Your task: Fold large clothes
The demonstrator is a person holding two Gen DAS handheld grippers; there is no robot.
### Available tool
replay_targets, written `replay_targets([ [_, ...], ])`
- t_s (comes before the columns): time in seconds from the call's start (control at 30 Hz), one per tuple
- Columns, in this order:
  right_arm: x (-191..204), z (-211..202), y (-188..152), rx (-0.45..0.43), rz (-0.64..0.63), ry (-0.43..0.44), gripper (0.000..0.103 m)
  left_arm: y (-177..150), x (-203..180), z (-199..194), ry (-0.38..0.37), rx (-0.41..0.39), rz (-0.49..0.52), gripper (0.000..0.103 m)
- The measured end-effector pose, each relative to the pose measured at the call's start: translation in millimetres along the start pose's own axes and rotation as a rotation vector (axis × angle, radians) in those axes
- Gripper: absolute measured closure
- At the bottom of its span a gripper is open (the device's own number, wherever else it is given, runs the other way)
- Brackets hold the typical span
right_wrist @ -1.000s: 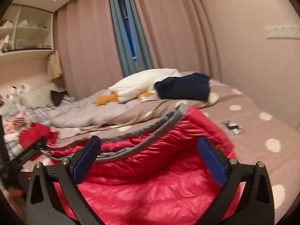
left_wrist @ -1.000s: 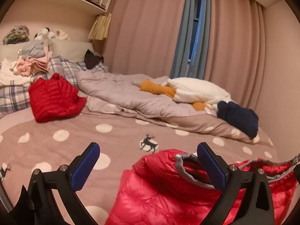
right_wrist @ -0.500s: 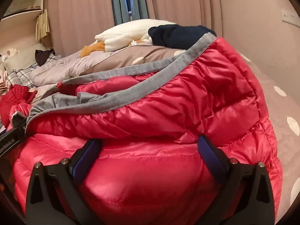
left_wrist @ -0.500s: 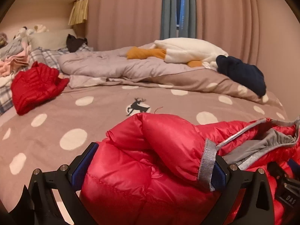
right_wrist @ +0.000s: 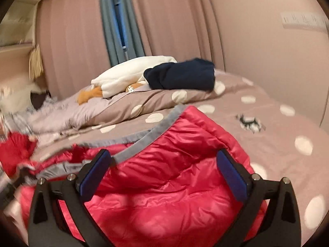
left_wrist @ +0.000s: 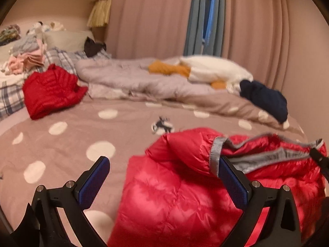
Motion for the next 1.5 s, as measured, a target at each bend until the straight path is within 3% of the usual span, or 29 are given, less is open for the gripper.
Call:
replay_targets([
  [0.07, 2, 1, -7, 0.046, 0.045, 0.032, 0.0, -2, -4, -3, 0.002, 0.023, 0.03, 0.001],
  [0.17, 20, 3, -13, 0.085, -0.016, 0.082, 0.0, 11, -4, -37, -0.041, -0.082, 0.035, 0.001],
  [0.27, 24, 9, -17, 0.071, -0.112, -0.007, 0.0, 20, -1, -60, -0.093, -0.158, -0.02, 0.001],
  [0.37, 14, 30, -30, 0.152, -0.13, -0.079, 0.0, 15, -15, -33, -0.148, -0.081, -0.011, 0.001],
  [0.5, 2, 35, -31, 0.168, -0.07, -0.08, 0.0, -12, -28, 23, -0.04, 0.085, 0.128, 0.001],
  [0.67, -5, 14, -32, 0.156, -0.044, -0.118, 0.0, -15, -38, 48, -0.015, 0.075, 0.177, 0.001],
  [0.73, -2, 4, -35, 0.143, -0.024, -0.095, 0.0, -15, -33, 57, -0.013, 0.116, 0.136, 0.001],
  [0.83, 4, -4, -41, 0.127, -0.013, -0.063, 0.0, -8, -11, 62, -0.024, 0.165, -0.041, 0.001],
  [0.93, 6, 2, -49, 0.146, -0.041, -0.075, 0.0, 5, 6, 60, -0.021, 0.134, -0.144, 0.001],
  [1.0, 7, 13, -58, 0.178, -0.06, -0.082, 0.0, 5, 11, 63, 0.018, 0.114, -0.129, 0.001],
  [1.1, 9, 25, -65, 0.157, -0.071, -0.09, 0.0, -14, 10, 80, 0.027, 0.174, -0.079, 0.001],
  [1.3, 14, 29, -67, 0.147, -0.107, -0.113, 0.0, -15, 19, 81, 0.043, 0.2, -0.134, 0.001],
  [1.5, 23, 3, -55, 0.137, -0.101, -0.041, 0.0, -7, 41, 37, 0.118, 0.091, -0.067, 0.001],
])
Point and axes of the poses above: each gripper's, at about its wrist camera, not at the fingertips, and z roughly the way its jaws point, x to its left, y to its top, the point moved 7 cm from there along z, roughly the way its jaws point, and after that the axes turned 15 degrees about -z, right-handed, at the moved point
